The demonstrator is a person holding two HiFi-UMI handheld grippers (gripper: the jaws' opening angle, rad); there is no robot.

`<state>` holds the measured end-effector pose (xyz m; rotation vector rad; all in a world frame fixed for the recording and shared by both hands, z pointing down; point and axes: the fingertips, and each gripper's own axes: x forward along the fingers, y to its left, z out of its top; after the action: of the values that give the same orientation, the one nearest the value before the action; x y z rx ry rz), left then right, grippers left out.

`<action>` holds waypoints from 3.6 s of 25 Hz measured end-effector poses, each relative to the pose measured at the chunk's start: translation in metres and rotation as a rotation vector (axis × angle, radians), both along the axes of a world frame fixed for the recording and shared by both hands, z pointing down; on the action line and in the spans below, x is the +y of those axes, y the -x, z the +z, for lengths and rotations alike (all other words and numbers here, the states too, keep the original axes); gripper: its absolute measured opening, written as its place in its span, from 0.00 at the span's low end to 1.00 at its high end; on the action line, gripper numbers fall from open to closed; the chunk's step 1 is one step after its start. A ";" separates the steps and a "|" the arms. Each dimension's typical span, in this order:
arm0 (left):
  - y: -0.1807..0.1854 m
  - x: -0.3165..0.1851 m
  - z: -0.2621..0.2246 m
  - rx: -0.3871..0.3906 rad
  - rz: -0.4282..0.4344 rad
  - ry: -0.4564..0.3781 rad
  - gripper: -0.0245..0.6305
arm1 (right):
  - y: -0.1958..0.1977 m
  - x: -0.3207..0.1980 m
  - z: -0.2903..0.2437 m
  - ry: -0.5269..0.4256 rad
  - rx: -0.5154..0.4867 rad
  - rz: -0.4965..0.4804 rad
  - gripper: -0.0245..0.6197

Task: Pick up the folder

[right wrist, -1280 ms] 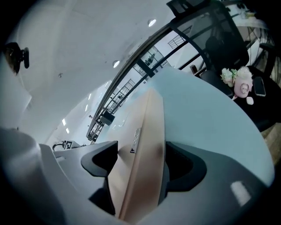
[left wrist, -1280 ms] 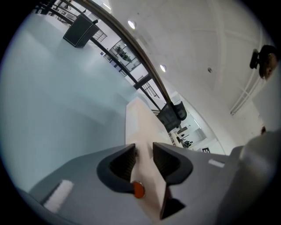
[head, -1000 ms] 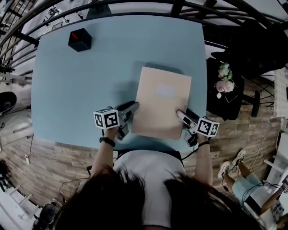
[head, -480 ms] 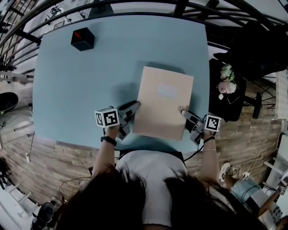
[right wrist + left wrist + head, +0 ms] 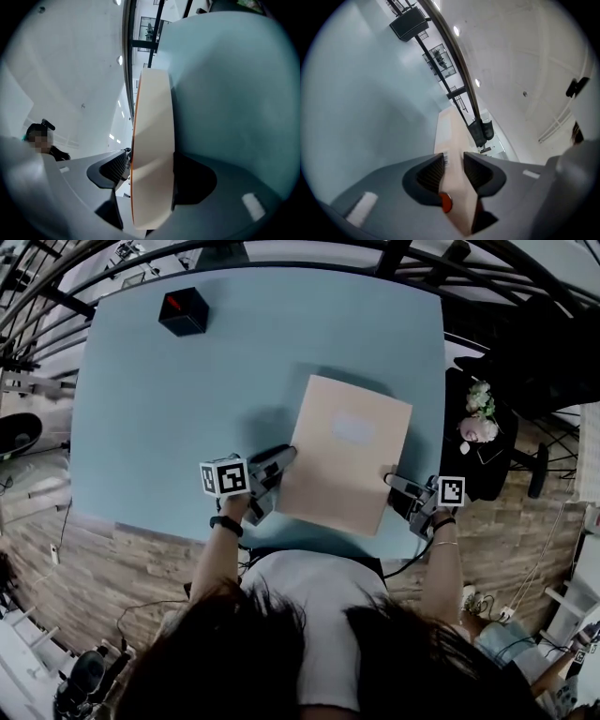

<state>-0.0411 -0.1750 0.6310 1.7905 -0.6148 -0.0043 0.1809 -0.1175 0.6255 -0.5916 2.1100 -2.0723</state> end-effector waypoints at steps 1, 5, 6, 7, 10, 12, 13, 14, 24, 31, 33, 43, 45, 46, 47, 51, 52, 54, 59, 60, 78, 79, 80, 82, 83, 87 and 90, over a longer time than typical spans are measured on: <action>0.000 0.000 0.000 0.004 -0.002 0.002 0.32 | 0.000 -0.001 0.001 0.008 -0.006 -0.002 0.53; 0.003 -0.001 0.000 0.015 -0.017 0.007 0.32 | 0.002 -0.004 0.001 0.043 -0.044 0.004 0.48; 0.004 -0.002 0.000 0.017 -0.021 0.009 0.32 | 0.003 -0.004 0.001 0.031 -0.036 0.000 0.48; 0.004 -0.002 0.000 0.020 -0.025 0.011 0.32 | 0.002 -0.004 0.000 0.017 -0.025 0.001 0.48; 0.002 -0.001 0.000 0.043 -0.019 0.023 0.32 | 0.009 -0.007 -0.004 -0.007 -0.090 -0.001 0.48; -0.004 0.002 0.001 0.061 0.006 0.035 0.32 | 0.036 -0.008 -0.013 -0.022 -0.184 -0.059 0.49; -0.006 0.002 0.001 0.064 0.005 0.035 0.32 | 0.050 -0.009 -0.016 -0.034 -0.199 -0.087 0.53; -0.006 0.001 0.000 0.061 -0.009 0.031 0.33 | 0.058 -0.011 -0.018 -0.042 -0.197 -0.099 0.54; -0.003 -0.001 -0.003 0.066 -0.032 0.009 0.33 | 0.061 -0.011 -0.017 -0.077 -0.122 -0.108 0.54; 0.003 -0.004 -0.015 0.044 -0.047 -0.046 0.33 | 0.065 -0.017 -0.032 -0.159 -0.081 -0.125 0.52; 0.007 -0.009 -0.019 0.007 -0.053 -0.087 0.33 | 0.066 -0.021 -0.041 -0.192 -0.062 -0.128 0.51; 0.013 -0.021 -0.075 -0.093 -0.093 -0.272 0.33 | 0.065 -0.035 -0.099 -0.457 0.112 -0.092 0.50; 0.015 -0.024 -0.094 -0.110 -0.116 -0.329 0.33 | 0.061 -0.038 -0.116 -0.523 0.161 -0.072 0.50; 0.016 -0.025 -0.104 -0.121 -0.126 -0.361 0.33 | 0.059 -0.038 -0.126 -0.560 0.184 -0.061 0.50; 0.017 -0.025 -0.115 -0.134 -0.135 -0.396 0.33 | 0.058 -0.038 -0.136 -0.596 0.205 -0.050 0.49; 0.017 -0.025 -0.159 -0.193 -0.165 -0.538 0.33 | 0.052 -0.035 -0.174 -0.723 0.302 0.015 0.49; 0.016 -0.026 -0.170 -0.208 -0.171 -0.572 0.33 | 0.049 -0.035 -0.183 -0.753 0.330 0.034 0.49; 0.014 -0.027 -0.191 -0.237 -0.184 -0.634 0.31 | 0.044 -0.034 -0.200 -0.813 0.387 0.076 0.49; 0.016 -0.028 -0.236 -0.304 -0.208 -0.758 0.28 | 0.038 -0.037 -0.228 -0.943 0.581 0.169 0.49; 0.018 -0.030 -0.243 -0.320 -0.211 -0.781 0.27 | 0.039 -0.039 -0.232 -0.960 0.629 0.184 0.49; -0.011 -0.016 -0.240 -0.556 -0.171 -0.973 0.13 | 0.004 -0.039 -0.249 -1.110 1.067 0.417 0.46; -0.011 -0.016 -0.239 -0.560 -0.176 -0.971 0.13 | 0.003 -0.038 -0.247 -1.106 1.067 0.417 0.46; -0.009 -0.017 -0.237 -0.566 -0.183 -0.968 0.13 | 0.002 -0.039 -0.245 -1.101 1.069 0.416 0.46; -0.006 -0.019 -0.236 -0.576 -0.196 -0.966 0.13 | 0.000 -0.040 -0.241 -1.092 1.074 0.413 0.46; -0.004 -0.019 -0.235 -0.578 -0.200 -0.964 0.13 | 0.000 -0.040 -0.240 -1.089 1.076 0.411 0.46; 0.001 -0.023 -0.233 -0.582 -0.212 -0.951 0.13 | 0.001 -0.039 -0.236 -1.078 1.078 0.406 0.46; 0.003 -0.024 -0.235 -0.583 -0.224 -0.949 0.13 | -0.001 -0.037 -0.235 -1.072 1.077 0.404 0.46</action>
<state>-0.0443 -0.1985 0.3963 2.6466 -1.3931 0.0896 0.1817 -0.1545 0.3903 -1.8726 2.7034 -0.1360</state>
